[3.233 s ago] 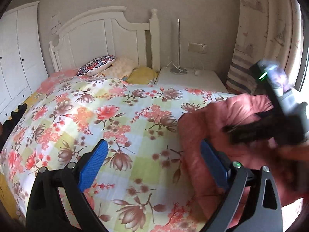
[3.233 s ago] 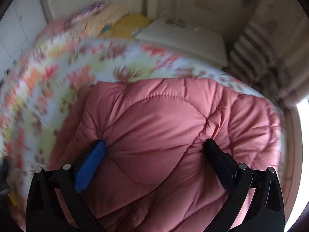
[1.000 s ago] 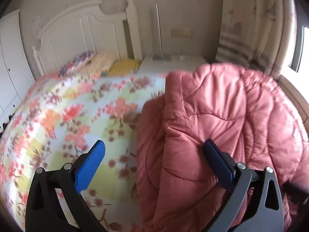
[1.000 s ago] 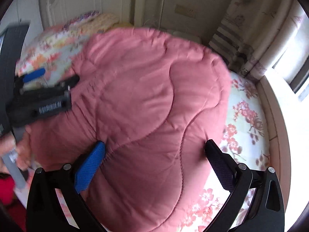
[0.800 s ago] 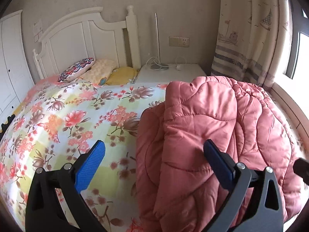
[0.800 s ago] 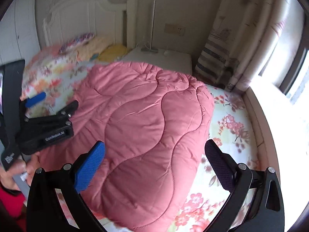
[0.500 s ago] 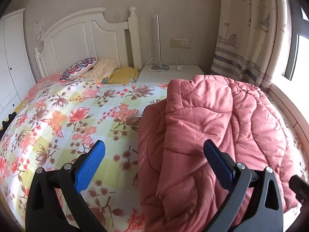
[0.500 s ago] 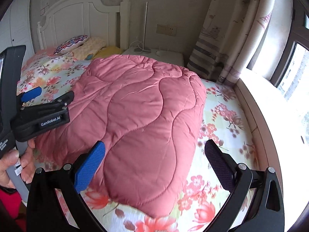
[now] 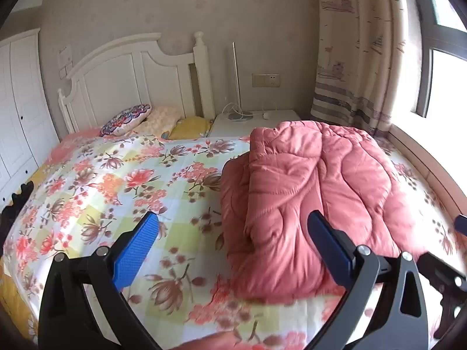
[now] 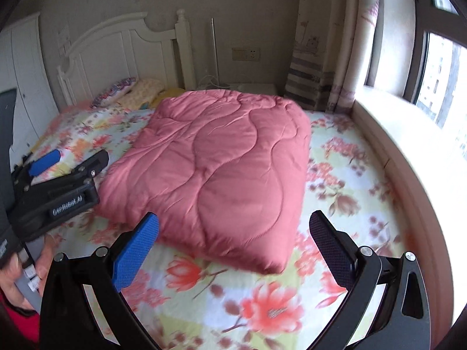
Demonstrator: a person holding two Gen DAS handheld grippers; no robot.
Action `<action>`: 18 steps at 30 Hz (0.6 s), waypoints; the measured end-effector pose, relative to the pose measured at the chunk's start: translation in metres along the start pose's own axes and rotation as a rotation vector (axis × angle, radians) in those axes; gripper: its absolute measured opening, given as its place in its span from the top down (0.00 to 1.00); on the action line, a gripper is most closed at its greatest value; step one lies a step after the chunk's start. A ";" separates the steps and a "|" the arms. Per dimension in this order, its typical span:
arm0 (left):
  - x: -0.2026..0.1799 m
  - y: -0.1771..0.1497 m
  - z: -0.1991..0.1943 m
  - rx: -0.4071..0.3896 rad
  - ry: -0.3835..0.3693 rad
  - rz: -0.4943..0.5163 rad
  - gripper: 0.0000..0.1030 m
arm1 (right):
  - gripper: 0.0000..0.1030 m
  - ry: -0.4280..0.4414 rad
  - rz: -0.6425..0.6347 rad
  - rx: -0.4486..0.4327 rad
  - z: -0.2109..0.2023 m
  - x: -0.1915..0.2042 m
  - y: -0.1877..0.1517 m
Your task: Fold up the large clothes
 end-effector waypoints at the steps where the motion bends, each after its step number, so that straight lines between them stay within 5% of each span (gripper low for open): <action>1: 0.000 -0.003 -0.005 -0.004 -0.002 -0.001 0.02 | 0.04 0.004 0.012 -0.004 -0.003 -0.001 -0.004; 8: -0.006 -0.037 -0.041 -0.013 -0.090 0.025 0.02 | 0.04 -0.054 0.044 -0.074 -0.023 0.003 -0.025; 14: -0.012 -0.061 -0.053 0.031 -0.132 0.029 0.02 | 0.04 -0.010 0.087 -0.053 -0.029 0.005 -0.038; 18: -0.016 -0.072 -0.055 0.060 -0.156 0.040 0.02 | 0.04 -0.066 0.069 -0.065 -0.034 0.010 -0.050</action>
Point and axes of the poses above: each gripper's, at about its wrist camera, not at the fingertips, and z roughly the way its jaws point, x to its left, y to its top, the point moved 3 cm from there along z, roughly the way its jaws point, and after that the axes turned 15 degrees about z, right-handed, at the moved point
